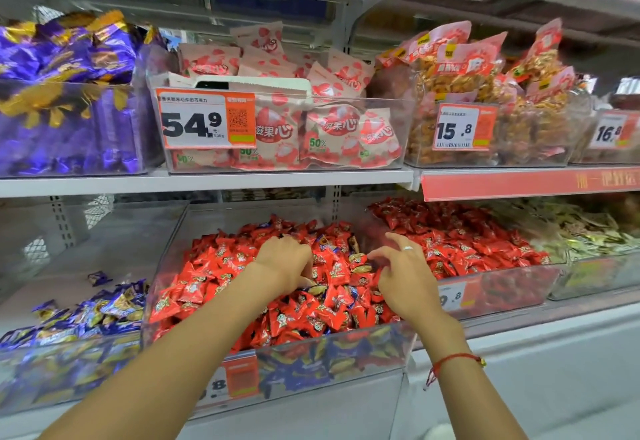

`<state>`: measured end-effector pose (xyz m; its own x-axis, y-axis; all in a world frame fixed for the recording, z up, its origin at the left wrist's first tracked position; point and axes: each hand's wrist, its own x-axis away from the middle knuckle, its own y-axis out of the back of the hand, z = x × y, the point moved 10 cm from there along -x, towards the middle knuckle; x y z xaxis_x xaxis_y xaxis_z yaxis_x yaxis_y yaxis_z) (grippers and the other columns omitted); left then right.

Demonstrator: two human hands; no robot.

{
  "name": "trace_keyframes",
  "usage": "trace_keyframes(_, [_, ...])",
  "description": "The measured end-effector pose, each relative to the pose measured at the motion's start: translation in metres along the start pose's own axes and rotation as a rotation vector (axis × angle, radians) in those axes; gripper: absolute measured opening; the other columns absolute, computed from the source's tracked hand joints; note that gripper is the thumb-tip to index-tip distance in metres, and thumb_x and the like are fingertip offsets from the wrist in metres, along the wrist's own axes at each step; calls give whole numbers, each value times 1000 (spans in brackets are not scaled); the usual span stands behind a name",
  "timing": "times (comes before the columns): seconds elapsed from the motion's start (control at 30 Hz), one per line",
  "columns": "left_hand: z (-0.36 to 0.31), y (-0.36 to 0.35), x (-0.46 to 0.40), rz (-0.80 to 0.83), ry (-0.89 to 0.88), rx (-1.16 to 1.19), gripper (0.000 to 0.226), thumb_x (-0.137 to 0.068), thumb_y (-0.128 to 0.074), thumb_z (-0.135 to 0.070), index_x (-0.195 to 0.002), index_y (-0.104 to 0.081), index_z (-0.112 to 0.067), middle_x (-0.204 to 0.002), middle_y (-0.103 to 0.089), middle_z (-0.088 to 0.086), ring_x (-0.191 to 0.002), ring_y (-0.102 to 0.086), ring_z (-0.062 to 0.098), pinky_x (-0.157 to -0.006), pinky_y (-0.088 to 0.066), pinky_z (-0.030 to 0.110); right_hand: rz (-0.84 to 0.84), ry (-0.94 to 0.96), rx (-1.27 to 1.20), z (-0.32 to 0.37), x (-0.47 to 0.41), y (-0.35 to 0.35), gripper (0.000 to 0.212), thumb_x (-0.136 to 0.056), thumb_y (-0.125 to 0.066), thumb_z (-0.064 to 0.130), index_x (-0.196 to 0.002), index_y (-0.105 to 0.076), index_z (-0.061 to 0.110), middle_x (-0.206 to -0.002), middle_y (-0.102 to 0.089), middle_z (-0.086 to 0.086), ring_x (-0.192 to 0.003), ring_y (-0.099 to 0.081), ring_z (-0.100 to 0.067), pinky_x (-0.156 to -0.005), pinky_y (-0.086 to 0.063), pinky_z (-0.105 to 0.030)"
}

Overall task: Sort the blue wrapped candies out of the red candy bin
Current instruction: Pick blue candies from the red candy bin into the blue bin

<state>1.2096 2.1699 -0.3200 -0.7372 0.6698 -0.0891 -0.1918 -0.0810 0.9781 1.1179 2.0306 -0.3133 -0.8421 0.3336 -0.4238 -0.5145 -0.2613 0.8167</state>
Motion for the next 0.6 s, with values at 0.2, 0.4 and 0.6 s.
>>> trace_keyframes(0.2, [24,49,58,-492,86,366,26,-96,-52,-43,-105,-68,-25,-105,-68,-10,-98,-58,10,-77,-43,27,-213,85,-28,33,2,18,25,-95,-53,21,-117,-64,24,-126,-57,0,-124,-41,-21,-102,-37,-38])
trace_keyframes(0.4, [60,27,105,-479,177,766,3,-98,-51,-32,-98,-49,-29,-92,-68,-15,-85,-64,4,-71,-47,21,420,138,12,80,8,-72,26,-89,-55,10,-111,-68,15,-112,-67,-10,-106,-60,-30,-78,-46,-32])
trace_keyframes(0.6, [57,29,101,-356,156,870,38,-99,-44,-40,-132,-52,-24,-109,-56,-12,-95,-50,-1,-77,-38,20,173,28,-23,69,1,-44,14,-88,-65,20,-96,-77,20,-97,-73,-5,-93,-65,-27,-73,-49,-31])
